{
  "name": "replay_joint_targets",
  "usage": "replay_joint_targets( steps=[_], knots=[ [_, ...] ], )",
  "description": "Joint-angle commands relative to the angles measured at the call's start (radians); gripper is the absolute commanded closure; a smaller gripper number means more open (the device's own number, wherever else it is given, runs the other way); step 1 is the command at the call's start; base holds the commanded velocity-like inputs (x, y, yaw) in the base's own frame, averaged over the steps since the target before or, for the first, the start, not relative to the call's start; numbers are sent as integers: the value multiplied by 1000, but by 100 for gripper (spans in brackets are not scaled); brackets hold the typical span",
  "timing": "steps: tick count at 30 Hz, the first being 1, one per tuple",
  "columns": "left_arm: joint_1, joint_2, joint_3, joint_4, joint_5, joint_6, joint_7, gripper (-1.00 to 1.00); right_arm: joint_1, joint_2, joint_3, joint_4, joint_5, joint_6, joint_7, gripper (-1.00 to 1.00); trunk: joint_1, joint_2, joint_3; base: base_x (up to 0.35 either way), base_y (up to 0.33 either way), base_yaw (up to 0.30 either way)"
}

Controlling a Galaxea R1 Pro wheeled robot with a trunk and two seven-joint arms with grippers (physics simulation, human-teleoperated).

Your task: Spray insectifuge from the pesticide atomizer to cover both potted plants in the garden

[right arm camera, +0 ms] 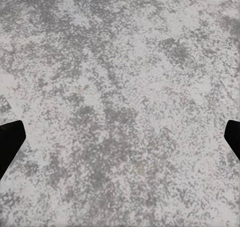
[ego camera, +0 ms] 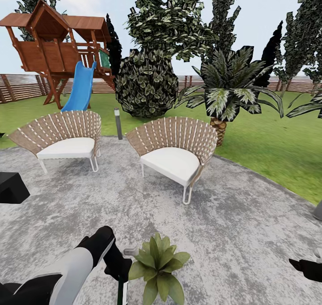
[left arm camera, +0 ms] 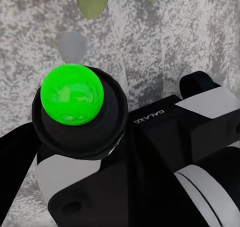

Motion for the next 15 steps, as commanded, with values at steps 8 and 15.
replay_joint_targets(
  steps=[8, 15],
  knots=[
    [0, -2, 8, 0, -11, 5, -6, 100, -1, 0, -2, -1, 6, 2, 8, -100, 0, -1, -7, 175, 0, 0],
    [0, -2, 8, 0, -11, 5, -6, 100, -1, 0, -1, -1, 6, 2, 8, -100, 0, -1, -17, 19, 0, 0]
  ],
)
